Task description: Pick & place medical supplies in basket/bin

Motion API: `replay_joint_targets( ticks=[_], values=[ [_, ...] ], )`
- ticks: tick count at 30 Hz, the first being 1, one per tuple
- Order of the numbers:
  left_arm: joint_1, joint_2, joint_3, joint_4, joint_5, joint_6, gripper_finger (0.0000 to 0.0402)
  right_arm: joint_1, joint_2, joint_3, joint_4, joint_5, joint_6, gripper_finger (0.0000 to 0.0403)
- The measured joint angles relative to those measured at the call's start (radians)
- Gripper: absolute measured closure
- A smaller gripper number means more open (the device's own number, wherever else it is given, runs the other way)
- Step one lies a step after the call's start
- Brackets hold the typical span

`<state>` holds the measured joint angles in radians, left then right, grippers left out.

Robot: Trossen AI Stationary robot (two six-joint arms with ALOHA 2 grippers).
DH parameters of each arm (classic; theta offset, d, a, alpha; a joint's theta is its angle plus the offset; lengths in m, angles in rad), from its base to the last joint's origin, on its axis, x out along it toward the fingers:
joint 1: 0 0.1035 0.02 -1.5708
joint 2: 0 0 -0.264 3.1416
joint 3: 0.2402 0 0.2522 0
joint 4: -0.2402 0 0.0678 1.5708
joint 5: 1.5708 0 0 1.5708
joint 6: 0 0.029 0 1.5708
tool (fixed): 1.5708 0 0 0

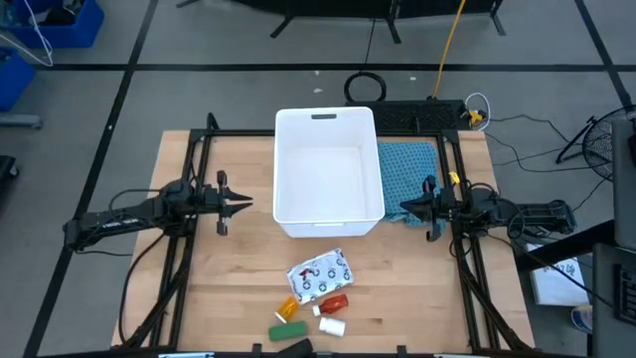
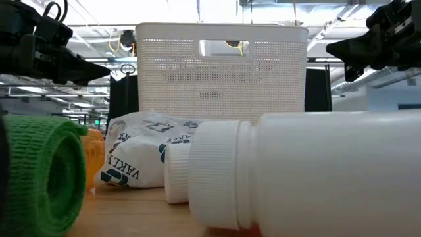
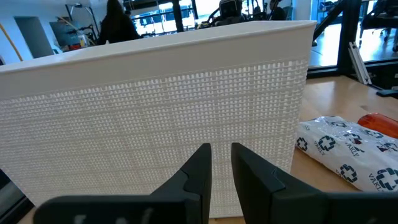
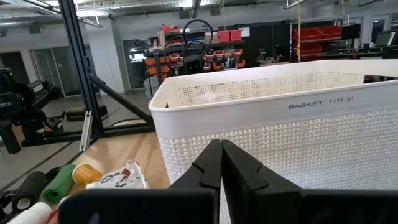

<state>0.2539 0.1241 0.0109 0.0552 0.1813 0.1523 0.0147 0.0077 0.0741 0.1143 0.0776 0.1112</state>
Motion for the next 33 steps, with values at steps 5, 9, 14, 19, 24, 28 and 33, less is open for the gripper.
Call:
replay_joint_targets(
  ticks=[5,9,14,19,24,28,33],
  values=[
    [0.0,0.0,0.0,0.0,0.0,0.0,0.0334,0.0,0.0,0.0,0.0,0.0,0.0,0.0403],
    [0.0,0.0,0.0,0.0,0.0,0.0,0.0334,0.0,0.0,0.0,0.0,0.0,0.0,0.0403],
    [0.0,0.0,0.0,0.0,0.0,0.0,0.0334,0.0,0.0,0.0,0.0,0.0,0.0,0.0403],
    [0.0,0.0,0.0,0.0,0.0,0.0,0.0334,0.0,0.0,0.0,0.0,0.0,0.0,0.0403],
    [0.0,0.0,0.0,0.0,0.0,0.0,0.0334,0.0,0.0,0.0,0.0,0.0,0.0,0.0403],
    [0.0,0.0,0.0,0.0,0.0,-0.003,0.0334,0.0,0.0,0.0,0.001,0.0,0.0,0.0403],
    [0.0,0.0,0.0,0.001,0.0,-0.09,0.0334,0.0,0.0,0.0,0.008,0.0,0.0,0.0403]
  ],
)
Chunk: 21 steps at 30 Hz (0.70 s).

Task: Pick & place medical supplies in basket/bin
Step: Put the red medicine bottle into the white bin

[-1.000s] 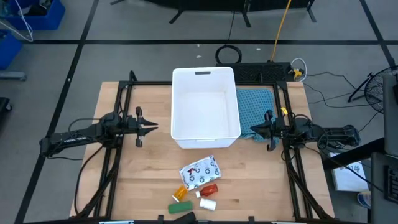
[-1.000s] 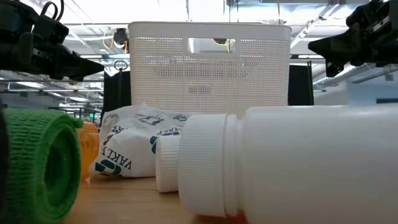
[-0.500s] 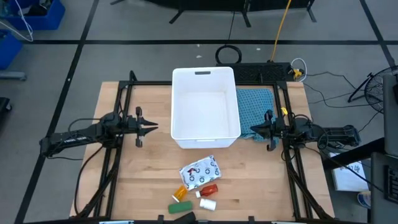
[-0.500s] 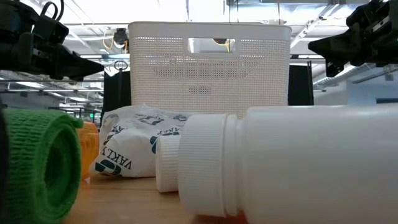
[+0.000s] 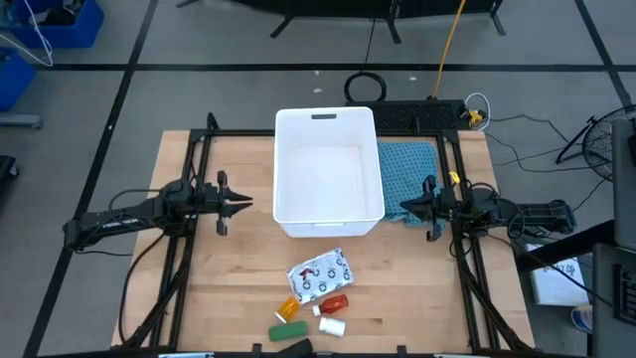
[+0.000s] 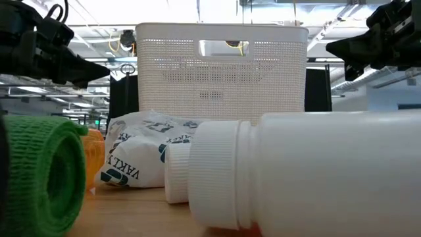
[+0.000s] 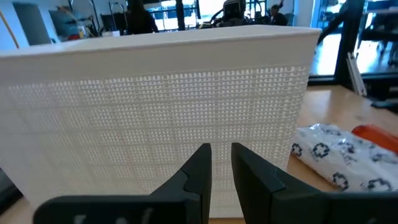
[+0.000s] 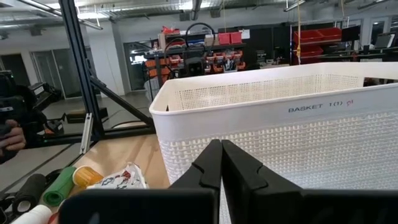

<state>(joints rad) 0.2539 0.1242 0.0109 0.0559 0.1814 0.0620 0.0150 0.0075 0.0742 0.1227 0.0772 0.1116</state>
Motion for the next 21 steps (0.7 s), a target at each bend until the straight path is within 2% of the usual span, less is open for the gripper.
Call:
replay_joint_targets(
  ticks=[6,15,21],
  values=[
    [0.0,0.0,0.0,0.03,0.0,-0.031,0.0334,0.0,0.0,0.0,0.0,0.0,0.0,0.0403],
    [0.0,0.0,0.0,0.067,0.001,-0.206,0.0334,0.0,0.001,0.0,0.042,0.0,-0.005,0.0403],
    [0.0,0.0,0.0,0.072,0.006,-0.271,0.0334,0.0,0.001,0.0,0.046,0.0,-0.047,0.0403]
  ],
)
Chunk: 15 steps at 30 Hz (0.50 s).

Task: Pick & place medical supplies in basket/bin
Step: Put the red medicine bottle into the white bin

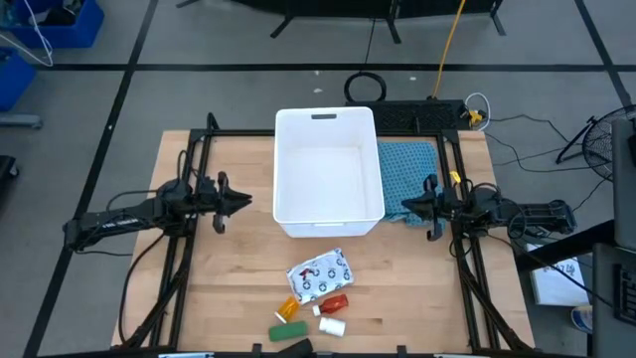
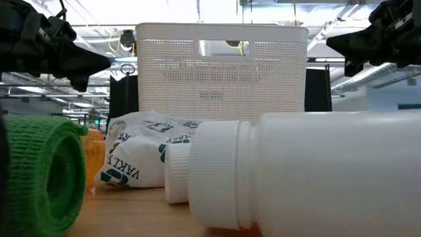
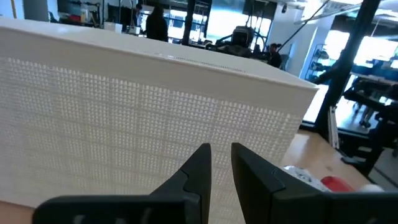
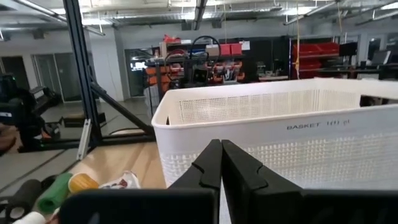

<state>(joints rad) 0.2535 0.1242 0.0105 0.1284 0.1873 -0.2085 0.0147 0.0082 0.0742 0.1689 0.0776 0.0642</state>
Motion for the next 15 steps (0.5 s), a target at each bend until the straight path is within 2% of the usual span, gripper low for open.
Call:
replay_joint_targets(
  ticks=[6,11,15],
  values=[
    [0.0,0.0,0.0,0.03,0.088,-0.014,0.0334,0.0,0.001,-0.017,0.015,0.0,0.029,0.0403],
    [0.0,0.0,0.0,0.03,0.087,-0.031,0.0334,0.0,0.005,-0.028,0.014,-0.005,0.039,0.0403],
    [0.0,0.0,0.0,0.017,0.099,0.042,0.0334,0.0,0.011,-0.03,0.044,-0.1,0.027,0.0403]
  ],
)
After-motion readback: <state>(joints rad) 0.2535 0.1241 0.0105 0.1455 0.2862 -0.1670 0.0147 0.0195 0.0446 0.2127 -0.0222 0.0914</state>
